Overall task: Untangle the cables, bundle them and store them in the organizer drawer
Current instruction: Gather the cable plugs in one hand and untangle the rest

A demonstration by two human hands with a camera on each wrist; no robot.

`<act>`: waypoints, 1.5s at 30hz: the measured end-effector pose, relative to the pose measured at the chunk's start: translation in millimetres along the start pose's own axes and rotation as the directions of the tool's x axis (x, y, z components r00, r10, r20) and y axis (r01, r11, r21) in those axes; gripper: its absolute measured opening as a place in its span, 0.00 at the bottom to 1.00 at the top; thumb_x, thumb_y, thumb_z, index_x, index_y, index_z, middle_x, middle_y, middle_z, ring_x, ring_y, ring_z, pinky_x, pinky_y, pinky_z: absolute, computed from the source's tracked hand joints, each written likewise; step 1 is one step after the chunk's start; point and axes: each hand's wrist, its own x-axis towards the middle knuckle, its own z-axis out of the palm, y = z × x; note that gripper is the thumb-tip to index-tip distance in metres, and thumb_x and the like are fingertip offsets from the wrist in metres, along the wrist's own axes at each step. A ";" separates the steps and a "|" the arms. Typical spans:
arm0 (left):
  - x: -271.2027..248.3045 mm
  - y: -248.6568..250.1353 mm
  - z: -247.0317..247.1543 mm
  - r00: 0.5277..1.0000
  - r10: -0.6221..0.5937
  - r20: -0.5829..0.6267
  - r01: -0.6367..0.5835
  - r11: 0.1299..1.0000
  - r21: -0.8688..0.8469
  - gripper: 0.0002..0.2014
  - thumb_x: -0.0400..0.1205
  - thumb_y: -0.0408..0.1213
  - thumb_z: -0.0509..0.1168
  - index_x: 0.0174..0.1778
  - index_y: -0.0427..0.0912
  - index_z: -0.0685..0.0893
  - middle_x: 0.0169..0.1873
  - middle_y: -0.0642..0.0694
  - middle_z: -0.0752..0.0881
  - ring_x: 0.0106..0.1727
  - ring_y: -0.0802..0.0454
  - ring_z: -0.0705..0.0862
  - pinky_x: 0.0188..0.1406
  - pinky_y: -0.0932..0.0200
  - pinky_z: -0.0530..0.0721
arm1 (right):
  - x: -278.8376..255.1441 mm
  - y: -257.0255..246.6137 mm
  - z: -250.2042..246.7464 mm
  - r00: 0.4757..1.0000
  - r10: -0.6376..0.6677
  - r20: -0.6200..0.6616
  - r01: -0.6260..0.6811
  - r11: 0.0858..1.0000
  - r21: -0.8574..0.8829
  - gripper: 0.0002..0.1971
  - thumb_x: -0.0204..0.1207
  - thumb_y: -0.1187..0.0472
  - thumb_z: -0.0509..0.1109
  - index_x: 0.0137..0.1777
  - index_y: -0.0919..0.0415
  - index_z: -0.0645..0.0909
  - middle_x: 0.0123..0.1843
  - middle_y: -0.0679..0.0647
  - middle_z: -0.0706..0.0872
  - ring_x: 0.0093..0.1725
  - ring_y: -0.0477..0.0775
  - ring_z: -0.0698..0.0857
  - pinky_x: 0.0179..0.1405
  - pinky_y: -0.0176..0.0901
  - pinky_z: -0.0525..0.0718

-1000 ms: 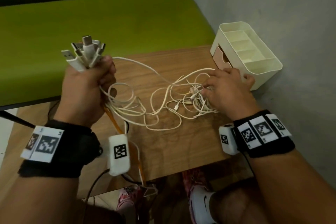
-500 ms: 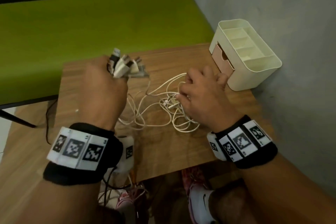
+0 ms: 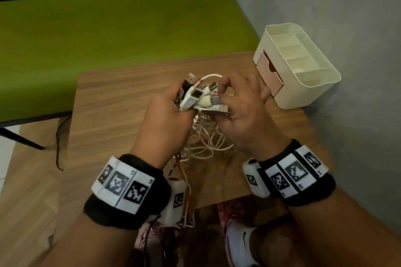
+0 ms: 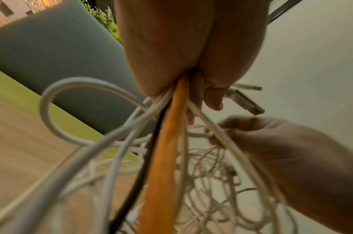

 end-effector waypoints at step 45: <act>15.8 -25.5 -36.0 0.953 -0.301 -0.029 0.296 0.913 0.281 0.12 0.80 0.27 0.66 0.35 0.47 0.85 0.17 0.55 0.79 0.19 0.56 0.74 0.18 0.62 0.68 | 2.5 30.3 -2.2 0.981 0.056 0.183 -0.087 0.982 0.168 0.08 0.82 0.54 0.66 0.47 0.53 0.85 0.37 0.30 0.74 0.41 0.39 0.75 0.50 0.55 0.74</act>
